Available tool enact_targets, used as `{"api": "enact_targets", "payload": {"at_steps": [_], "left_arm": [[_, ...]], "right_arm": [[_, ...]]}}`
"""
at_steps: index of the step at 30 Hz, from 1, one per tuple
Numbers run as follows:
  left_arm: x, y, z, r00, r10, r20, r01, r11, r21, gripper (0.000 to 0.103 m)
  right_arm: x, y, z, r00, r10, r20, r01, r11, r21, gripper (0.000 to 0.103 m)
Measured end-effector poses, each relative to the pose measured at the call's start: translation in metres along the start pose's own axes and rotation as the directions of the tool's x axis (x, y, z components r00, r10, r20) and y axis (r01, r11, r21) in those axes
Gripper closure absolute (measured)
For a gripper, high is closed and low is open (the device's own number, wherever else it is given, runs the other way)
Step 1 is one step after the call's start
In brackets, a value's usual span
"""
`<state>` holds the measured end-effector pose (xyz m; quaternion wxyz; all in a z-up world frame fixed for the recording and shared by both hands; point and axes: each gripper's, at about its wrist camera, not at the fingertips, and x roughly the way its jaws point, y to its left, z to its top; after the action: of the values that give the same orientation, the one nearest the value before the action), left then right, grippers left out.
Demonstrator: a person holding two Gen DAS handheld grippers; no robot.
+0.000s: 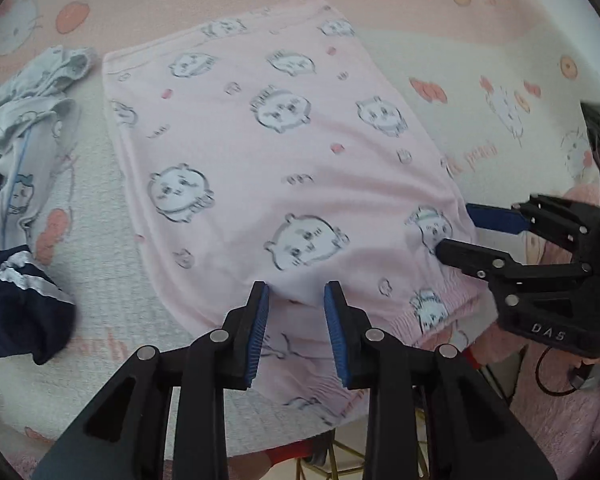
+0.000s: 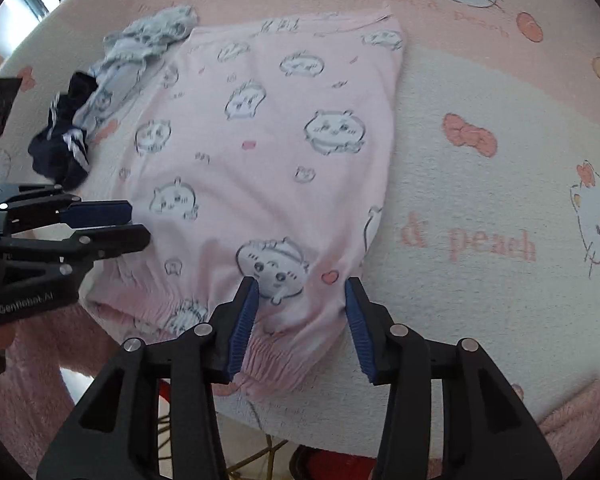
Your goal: Fold clothes
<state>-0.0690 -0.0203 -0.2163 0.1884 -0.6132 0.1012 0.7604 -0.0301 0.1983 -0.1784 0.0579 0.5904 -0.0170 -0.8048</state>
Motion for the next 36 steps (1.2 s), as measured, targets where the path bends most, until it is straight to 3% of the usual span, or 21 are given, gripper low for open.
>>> {"api": "enact_targets", "payload": {"at_steps": [2, 5, 8, 10, 13, 15, 18, 20, 23, 27, 30, 35, 36], "left_arm": [[-0.004, -0.001, -0.016, 0.999, 0.039, 0.012, -0.040, 0.999, 0.027, 0.071], [-0.022, 0.022, -0.026, 0.994, 0.112, 0.018, -0.110, 0.989, -0.100, 0.070], [-0.028, 0.017, -0.032, 0.998, 0.056, 0.022, -0.053, 0.992, -0.118, 0.070], [-0.031, 0.013, -0.035, 1.000, 0.013, 0.025, -0.010, 0.992, -0.124, 0.070], [-0.023, 0.013, -0.046, 0.994, 0.096, -0.043, -0.101, 0.989, -0.107, 0.066], [-0.035, 0.029, -0.052, 0.996, 0.070, -0.046, -0.077, 0.979, -0.188, 0.065], [-0.054, 0.059, -0.055, 0.996, 0.093, -0.012, -0.093, 0.954, -0.284, 0.065], [-0.062, 0.087, -0.053, 0.998, 0.063, 0.024, -0.049, 0.925, -0.377, 0.065], [-0.066, 0.124, -0.048, 0.997, 0.060, 0.055, -0.027, 0.882, -0.470, 0.065], [-0.059, 0.142, -0.029, 0.996, 0.031, 0.082, 0.008, 0.901, -0.433, 0.065], [-0.049, 0.134, -0.015, 0.995, 0.005, 0.100, 0.032, 0.929, -0.370, 0.065], [-0.037, 0.160, 0.001, 0.995, -0.057, 0.079, 0.083, 0.921, -0.380, 0.066], [-0.035, 0.163, 0.003, 0.994, -0.077, 0.083, 0.103, 0.918, -0.382, 0.072]], "right_arm": [[0.005, 0.002, -0.005, 0.999, -0.038, 0.015, 0.039, 0.998, -0.041, 0.059], [-0.009, -0.016, -0.015, 0.999, -0.032, 0.024, 0.031, 0.998, 0.047, 0.057], [-0.023, -0.018, -0.020, 0.997, -0.020, 0.073, 0.013, 0.994, 0.104, 0.057], [-0.022, -0.007, -0.020, 0.998, 0.002, 0.059, -0.006, 0.998, 0.064, 0.059], [-0.014, 0.005, -0.023, 1.000, -0.016, 0.003, 0.016, 1.000, 0.006, 0.058], [-0.018, -0.006, -0.028, 0.999, 0.038, -0.008, -0.037, 0.996, 0.076, 0.058], [-0.024, -0.020, -0.037, 0.996, 0.086, -0.005, -0.085, 0.985, 0.150, 0.058], [-0.029, -0.022, -0.036, 0.996, 0.089, 0.010, -0.089, 0.982, 0.165, 0.058], [-0.025, -0.022, -0.011, 0.997, 0.068, 0.044, -0.073, 0.987, 0.143, 0.058], [-0.018, -0.017, 0.027, 0.997, 0.033, 0.065, -0.039, 0.994, 0.100, 0.058], [-0.010, -0.009, 0.050, 0.998, -0.008, 0.058, 0.006, 0.999, 0.040, 0.058], [0.004, -0.004, 0.086, 0.998, -0.014, 0.053, 0.013, 1.000, 0.009, 0.058], [0.007, -0.004, 0.092, 0.998, -0.017, 0.052, 0.017, 1.000, 0.012, 0.058]]}}
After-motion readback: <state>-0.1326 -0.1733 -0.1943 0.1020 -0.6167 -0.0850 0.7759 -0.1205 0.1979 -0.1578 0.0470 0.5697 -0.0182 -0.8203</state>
